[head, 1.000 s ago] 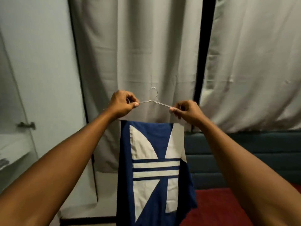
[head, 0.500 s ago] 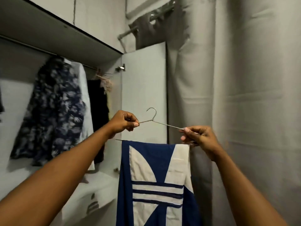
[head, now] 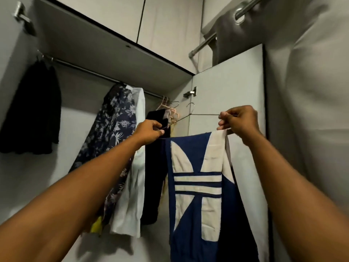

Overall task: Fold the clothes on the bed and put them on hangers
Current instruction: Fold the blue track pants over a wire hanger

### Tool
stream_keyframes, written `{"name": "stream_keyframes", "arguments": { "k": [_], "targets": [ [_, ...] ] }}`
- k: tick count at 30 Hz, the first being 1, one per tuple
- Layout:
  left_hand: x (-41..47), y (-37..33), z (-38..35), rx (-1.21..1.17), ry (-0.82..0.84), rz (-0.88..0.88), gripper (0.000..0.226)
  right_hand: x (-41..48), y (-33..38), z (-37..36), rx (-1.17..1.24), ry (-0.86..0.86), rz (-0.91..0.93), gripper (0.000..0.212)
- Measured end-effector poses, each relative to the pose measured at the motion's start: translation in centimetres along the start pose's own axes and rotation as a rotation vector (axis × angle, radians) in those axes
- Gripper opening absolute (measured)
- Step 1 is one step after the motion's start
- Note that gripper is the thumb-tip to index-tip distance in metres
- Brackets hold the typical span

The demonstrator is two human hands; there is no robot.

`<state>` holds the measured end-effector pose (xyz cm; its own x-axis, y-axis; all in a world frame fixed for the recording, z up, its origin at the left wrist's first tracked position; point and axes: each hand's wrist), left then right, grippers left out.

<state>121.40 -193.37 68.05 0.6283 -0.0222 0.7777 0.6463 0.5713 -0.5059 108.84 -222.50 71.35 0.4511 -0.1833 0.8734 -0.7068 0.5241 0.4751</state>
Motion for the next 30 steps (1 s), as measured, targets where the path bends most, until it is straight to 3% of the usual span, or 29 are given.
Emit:
{"name": "stream_keyframes", "arguments": {
  "k": [6, 9, 13, 17, 19, 22, 24, 27, 28, 30],
  "targets": [
    [7.4, 6.5, -3.4, -0.087, -0.009, 0.028, 0.042, 8.4, -4.2, -6.1, 0.001, -0.082, -0.003, 0.013],
    [10.9, 9.5, -6.0, -0.2, 0.02, 0.1, 0.031, 12.8, -5.6, -9.9, 0.028, -0.091, -0.033, 0.013],
    [15.7, 14.1, -9.5, -0.531, 0.103, 0.182, 0.067, 19.0, -6.4, -15.4, 0.109, -0.058, -0.04, 0.013],
    [16.3, 14.5, -9.4, -0.659, -0.082, 0.373, 0.07, 24.9, -6.6, -20.7, 0.106, -0.112, 0.037, 0.013],
    [16.8, 16.5, -9.1, -0.616, -0.25, 0.362, 0.067, 26.9, -6.3, -23.1, 0.077, -0.111, 0.085, 0.014],
    [18.9, 20.2, -7.0, -0.469, -0.458, 0.391, 0.088, 30.3, -6.9, -27.2, -0.052, -0.141, 0.148, 0.019],
    [21.7, 25.1, -5.4, -0.446, -0.481, 0.348, 0.106, 32.1, -8.0, -29.8, -0.104, -0.169, 0.153, 0.018],
    [30.0, 39.4, -3.0, -0.372, -0.43, 0.271, 0.118, 34.1, -10.1, -33.1, -0.181, -0.22, 0.185, 0.023],
    [29.8, 39.9, -2.4, -0.359, -0.412, 0.254, 0.113, 34.5, -10.6, -33.7, -0.195, -0.236, 0.199, 0.024],
    [25.1, 33.5, -2.1, -0.233, -0.43, 0.188, 0.094, 35.6, -11.5, -35.1, -0.211, -0.256, 0.223, 0.021]
  ]
}}
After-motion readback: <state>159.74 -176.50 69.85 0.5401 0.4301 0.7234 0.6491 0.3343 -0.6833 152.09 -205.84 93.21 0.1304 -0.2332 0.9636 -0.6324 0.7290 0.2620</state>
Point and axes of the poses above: each hand's wrist, its own x-axis towards the middle knuckle, its own z-axis out of the back of the hand, y = z × x, and after that the axes turned 2 degrees about z, right-handed
